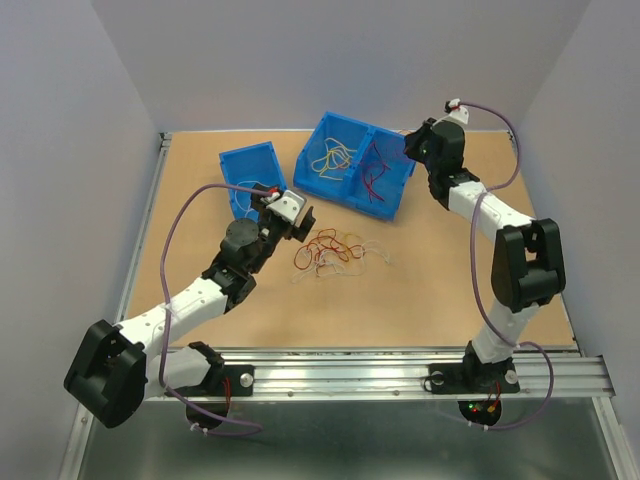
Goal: Untangle the cables
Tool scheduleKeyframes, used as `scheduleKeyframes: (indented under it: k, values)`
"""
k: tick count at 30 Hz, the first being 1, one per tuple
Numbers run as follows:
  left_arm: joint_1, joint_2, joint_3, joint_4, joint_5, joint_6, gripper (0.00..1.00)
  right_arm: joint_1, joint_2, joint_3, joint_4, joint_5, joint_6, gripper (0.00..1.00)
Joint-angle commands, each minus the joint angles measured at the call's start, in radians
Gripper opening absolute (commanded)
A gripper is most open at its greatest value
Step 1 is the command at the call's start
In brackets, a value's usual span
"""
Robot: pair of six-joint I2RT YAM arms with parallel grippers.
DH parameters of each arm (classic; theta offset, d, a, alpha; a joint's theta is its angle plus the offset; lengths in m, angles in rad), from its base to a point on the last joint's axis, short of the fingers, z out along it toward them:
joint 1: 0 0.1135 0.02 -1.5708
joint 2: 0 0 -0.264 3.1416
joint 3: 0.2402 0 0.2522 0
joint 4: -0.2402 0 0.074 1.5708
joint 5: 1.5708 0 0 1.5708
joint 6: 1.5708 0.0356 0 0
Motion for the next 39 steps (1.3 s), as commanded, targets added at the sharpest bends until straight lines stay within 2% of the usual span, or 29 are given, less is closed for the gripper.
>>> scheduleKeyframes:
  k: [1, 6, 10, 13, 17, 21, 24, 26, 29, 30, 34, 39]
  values:
    - [0.007, -0.03, 0.042, 0.04, 0.014, -0.009, 0.99, -0.026, 0.037, 0.008, 0.023, -0.036, 0.034, 0.01]
    - [0.008, -0.037, 0.036, 0.043, 0.018, -0.003, 0.99, -0.035, 0.086, 0.027, -0.001, -0.053, -0.004, 0.0]
    - [0.008, -0.027, 0.039, 0.044, 0.021, -0.003, 0.99, -0.033, 0.189, 0.17, -0.133, -0.065, -0.049, 0.01]
    - [0.01, -0.022, 0.039, 0.044, 0.023, 0.001, 0.99, -0.03, 0.24, 0.206, -0.187, -0.067, -0.069, 0.01]
    - [0.01, -0.014, 0.042, 0.043, 0.024, 0.005, 0.99, -0.006, 0.296, 0.298, -0.262, -0.009, -0.122, 0.01]
    - [0.01, -0.007, 0.047, 0.039, 0.027, 0.008, 0.99, 0.063, 0.368, 0.404, -0.408, 0.083, -0.193, 0.01]
    - [0.01, -0.007, 0.048, 0.034, 0.026, 0.01, 0.99, 0.074, 0.367, 0.404, -0.411, 0.103, -0.193, 0.01]
    - [0.01, -0.007, 0.048, 0.034, 0.026, 0.01, 0.99, 0.075, 0.355, 0.407, -0.413, 0.099, -0.201, 0.06]
    - [0.01, -0.005, 0.05, 0.022, 0.032, 0.027, 0.99, 0.088, 0.323, 0.407, -0.425, 0.112, -0.215, 0.31]
    - [0.01, -0.004, 0.051, 0.014, 0.037, 0.034, 0.99, 0.091, 0.307, 0.403, -0.427, 0.122, -0.216, 0.31]
    - [0.01, 0.013, 0.07, -0.019, 0.05, 0.054, 0.99, 0.106, 0.222, 0.346, -0.428, 0.159, -0.219, 0.44]
    - [0.01, 0.029, 0.083, -0.048, 0.073, 0.065, 0.99, 0.129, 0.099, 0.24, -0.427, 0.136, -0.233, 0.52]
